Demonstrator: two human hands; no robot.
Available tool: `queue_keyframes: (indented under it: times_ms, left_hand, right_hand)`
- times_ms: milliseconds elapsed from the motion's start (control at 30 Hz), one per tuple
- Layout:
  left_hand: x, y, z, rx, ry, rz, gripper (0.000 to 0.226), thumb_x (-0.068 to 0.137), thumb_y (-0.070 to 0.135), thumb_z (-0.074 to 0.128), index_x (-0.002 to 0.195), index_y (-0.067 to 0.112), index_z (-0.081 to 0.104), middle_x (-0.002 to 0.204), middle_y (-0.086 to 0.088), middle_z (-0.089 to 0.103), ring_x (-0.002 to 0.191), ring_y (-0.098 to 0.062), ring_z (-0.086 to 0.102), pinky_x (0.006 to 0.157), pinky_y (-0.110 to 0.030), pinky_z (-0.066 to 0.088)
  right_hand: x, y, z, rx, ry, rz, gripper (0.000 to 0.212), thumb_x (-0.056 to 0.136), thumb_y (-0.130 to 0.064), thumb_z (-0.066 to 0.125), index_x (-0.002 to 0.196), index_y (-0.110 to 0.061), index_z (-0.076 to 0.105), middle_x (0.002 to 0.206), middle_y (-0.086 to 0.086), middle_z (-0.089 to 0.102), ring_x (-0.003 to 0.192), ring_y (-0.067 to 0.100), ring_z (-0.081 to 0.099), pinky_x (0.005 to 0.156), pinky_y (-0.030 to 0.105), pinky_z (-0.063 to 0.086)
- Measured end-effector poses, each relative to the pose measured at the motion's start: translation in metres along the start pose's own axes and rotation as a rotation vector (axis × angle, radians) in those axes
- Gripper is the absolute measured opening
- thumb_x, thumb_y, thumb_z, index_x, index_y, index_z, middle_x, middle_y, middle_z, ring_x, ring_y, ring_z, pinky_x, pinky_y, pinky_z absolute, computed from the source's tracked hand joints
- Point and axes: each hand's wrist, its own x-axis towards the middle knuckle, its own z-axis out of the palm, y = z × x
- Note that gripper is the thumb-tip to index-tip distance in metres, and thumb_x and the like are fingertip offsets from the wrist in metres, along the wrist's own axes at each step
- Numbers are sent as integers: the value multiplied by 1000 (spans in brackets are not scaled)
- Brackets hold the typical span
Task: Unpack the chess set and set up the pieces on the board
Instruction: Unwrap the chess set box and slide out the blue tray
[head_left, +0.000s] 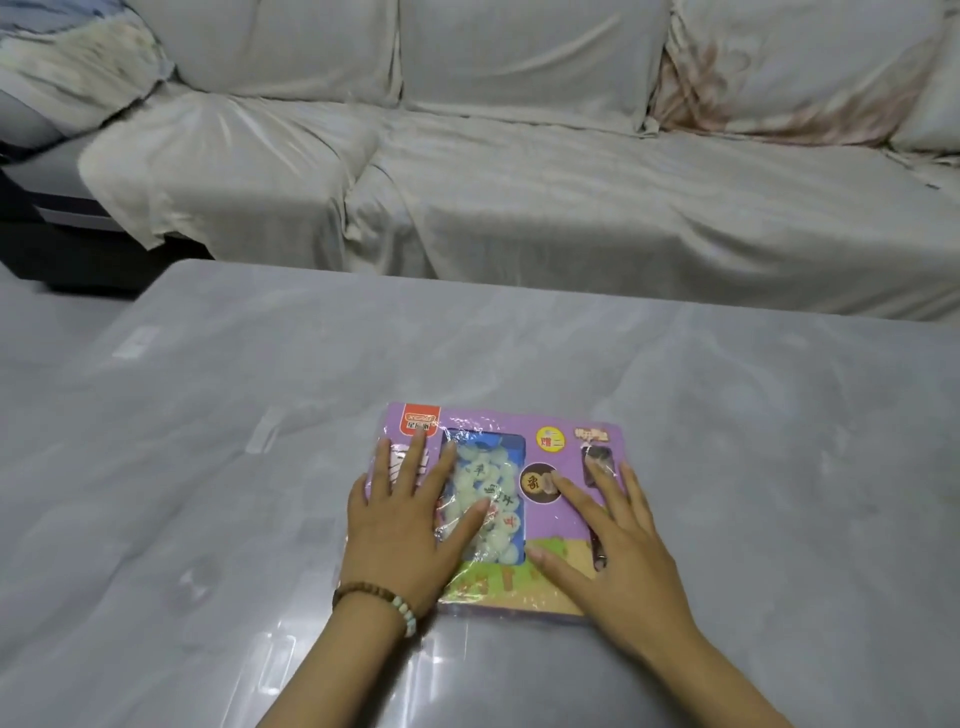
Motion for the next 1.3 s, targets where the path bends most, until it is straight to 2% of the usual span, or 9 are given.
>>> queue_keyframes:
  times_ms: [233,333,467,633,800,900,1067,1200,1300]
  left_hand:
    - [2,0,-1,6,-48,1,76,74,76,0,144,46,4,156,13,-2,144,-18,-10,114,-38,9]
    - [-2,-1,-3,12,-81,-3,69,83,72,8,145,43,10,157,10,2,144,-19,-8,114,-39,9]
    - [-27,4,-6,39,-81,-22,90,63,72,-13,145,44,11,157,9,4,144,-17,-5,113,-39,10]
    - [-54,6,-10,36,-94,-41,78,74,72,-4,145,44,11,157,10,5,144,-17,-3,112,-42,13]
    - [-79,10,-16,39,-112,-52,58,90,63,16,145,44,12,156,12,4,144,-14,-2,109,-44,18]
    - [-96,11,-18,32,-126,-24,57,91,62,17,145,44,13,156,12,3,144,-14,-1,109,-44,19]
    - [-102,12,-17,8,-139,-18,57,92,61,16,145,43,10,157,10,0,144,-16,-4,112,-47,15]
    - [-102,11,-16,12,-152,-2,57,92,61,14,145,43,7,157,10,-2,144,-18,-7,114,-50,10]
    - [-104,17,-16,19,-179,6,57,93,60,12,146,41,4,157,9,-5,144,-19,-11,115,-51,3]
  right_hand:
    - [-13,-3,1,376,150,71,91,72,-57,71,144,-40,18,152,-25,10,124,-27,20,98,5,25]
    - [-29,10,6,430,164,272,102,71,-67,59,150,-22,12,158,-9,8,140,-4,14,114,22,16]
    - [-50,17,11,349,129,269,99,61,-87,38,138,-25,45,146,-5,39,139,15,26,116,33,19]
    - [-69,8,-5,789,107,279,27,85,-55,57,91,-33,70,107,-5,66,112,13,55,100,27,40]
    - [-84,16,-11,1012,-15,447,81,48,-76,73,105,-19,67,107,0,71,106,20,64,103,43,44]
    - [-91,19,-13,1041,-136,471,85,50,-81,68,108,-18,69,107,1,72,106,22,64,104,44,42]
    - [-101,15,-20,1356,-250,486,33,91,-36,55,112,-13,65,106,9,71,94,23,70,88,39,54]
    - [-103,19,-13,1358,-186,551,37,84,-14,66,118,0,61,94,11,73,77,20,71,66,31,58]
    - [-105,22,-12,1355,-149,622,48,69,-18,77,112,-1,64,96,14,72,82,25,70,75,37,58]
